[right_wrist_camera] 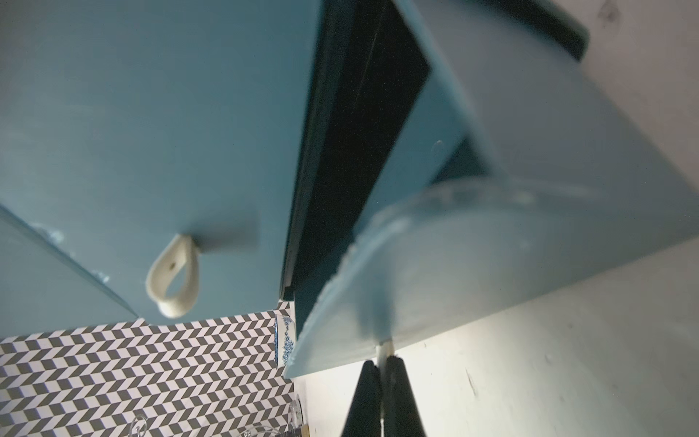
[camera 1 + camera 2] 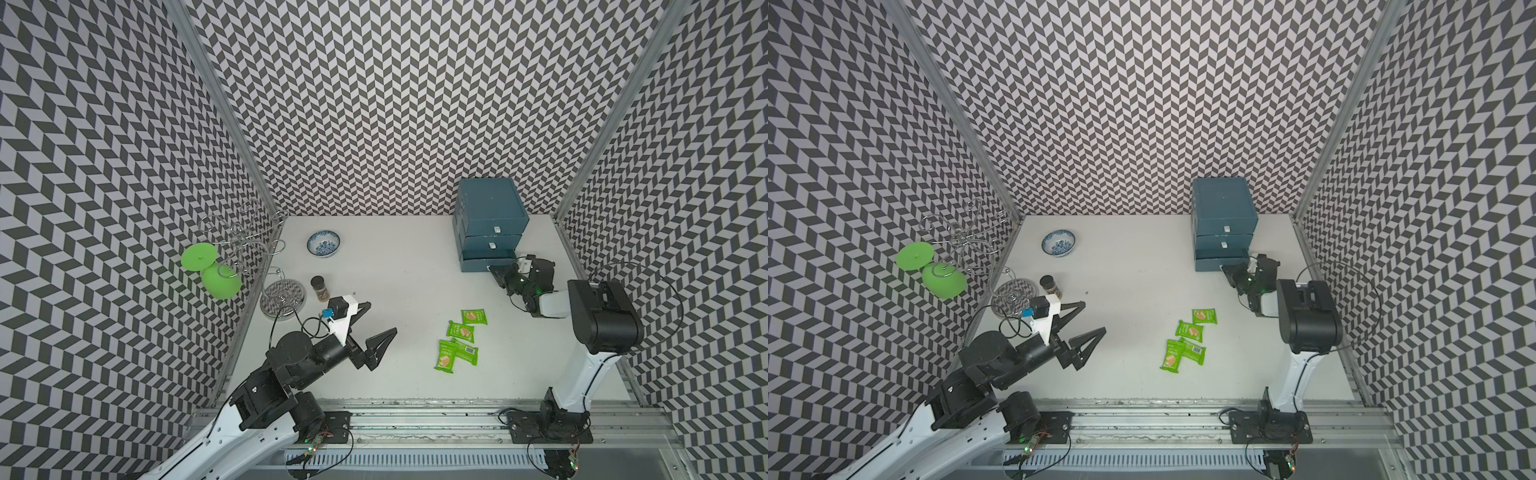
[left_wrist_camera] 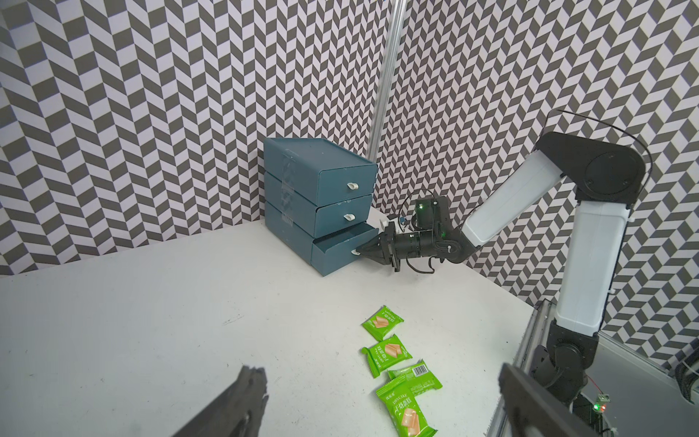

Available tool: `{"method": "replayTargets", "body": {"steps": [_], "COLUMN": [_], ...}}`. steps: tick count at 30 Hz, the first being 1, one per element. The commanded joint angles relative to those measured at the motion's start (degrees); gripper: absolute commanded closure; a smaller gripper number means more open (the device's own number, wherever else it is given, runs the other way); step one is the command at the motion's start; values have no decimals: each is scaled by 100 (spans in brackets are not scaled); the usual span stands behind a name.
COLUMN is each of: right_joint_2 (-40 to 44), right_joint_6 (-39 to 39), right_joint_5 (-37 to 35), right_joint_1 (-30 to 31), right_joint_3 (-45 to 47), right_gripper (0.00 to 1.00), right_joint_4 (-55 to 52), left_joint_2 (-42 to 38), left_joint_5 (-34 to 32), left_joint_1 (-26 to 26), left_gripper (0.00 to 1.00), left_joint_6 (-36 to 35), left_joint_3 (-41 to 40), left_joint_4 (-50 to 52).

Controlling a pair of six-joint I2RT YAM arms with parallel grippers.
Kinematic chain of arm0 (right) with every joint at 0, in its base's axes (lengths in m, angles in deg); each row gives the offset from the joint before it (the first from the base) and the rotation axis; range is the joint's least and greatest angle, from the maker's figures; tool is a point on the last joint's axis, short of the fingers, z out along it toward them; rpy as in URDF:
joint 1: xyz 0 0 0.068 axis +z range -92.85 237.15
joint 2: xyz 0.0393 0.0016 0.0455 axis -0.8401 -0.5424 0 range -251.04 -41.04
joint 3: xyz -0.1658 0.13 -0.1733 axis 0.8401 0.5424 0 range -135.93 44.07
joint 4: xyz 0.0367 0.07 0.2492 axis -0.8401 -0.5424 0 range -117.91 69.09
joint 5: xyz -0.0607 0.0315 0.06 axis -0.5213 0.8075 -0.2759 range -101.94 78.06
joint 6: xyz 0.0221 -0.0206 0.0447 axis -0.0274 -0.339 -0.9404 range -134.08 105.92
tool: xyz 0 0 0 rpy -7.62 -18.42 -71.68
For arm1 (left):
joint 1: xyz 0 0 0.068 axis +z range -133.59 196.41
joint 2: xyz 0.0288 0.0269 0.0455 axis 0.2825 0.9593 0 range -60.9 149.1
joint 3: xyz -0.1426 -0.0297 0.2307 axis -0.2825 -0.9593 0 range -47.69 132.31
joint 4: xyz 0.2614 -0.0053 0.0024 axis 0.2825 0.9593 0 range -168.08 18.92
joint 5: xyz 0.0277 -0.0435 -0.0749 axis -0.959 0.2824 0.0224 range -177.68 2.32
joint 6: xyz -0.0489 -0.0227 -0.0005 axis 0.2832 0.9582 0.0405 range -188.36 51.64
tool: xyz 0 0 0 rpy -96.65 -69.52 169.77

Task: Place the cookies into the drawer by color
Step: Open the drawer in the storage box.

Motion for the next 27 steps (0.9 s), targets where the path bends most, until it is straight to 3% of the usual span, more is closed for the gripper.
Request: {"method": "replayTargets", "body": {"steps": [1, 10, 25, 27], "right_joint_2": [467, 1364, 1602, 1552], "right_joint_6": [104, 511, 1078, 1152], "right_joint_5": [280, 287, 321, 333], "right_joint_1": [21, 20, 2, 4], "right_joint_3": [260, 830, 1653, 1685], "right_gripper": [100, 100, 100, 95], "right_joint_4": [258, -207, -351, -364], "left_joint_2": [34, 46, 70, 74], "left_joint_5": [89, 133, 178, 178], "left_joint_1": [36, 70, 112, 119], "left_gripper": [1, 0, 0, 0], "left_joint_6": [-17, -17, -14, -21], "left_joint_3": [-46, -51, -49, -55], "left_joint_4": [-163, -170, -179, -181]}}
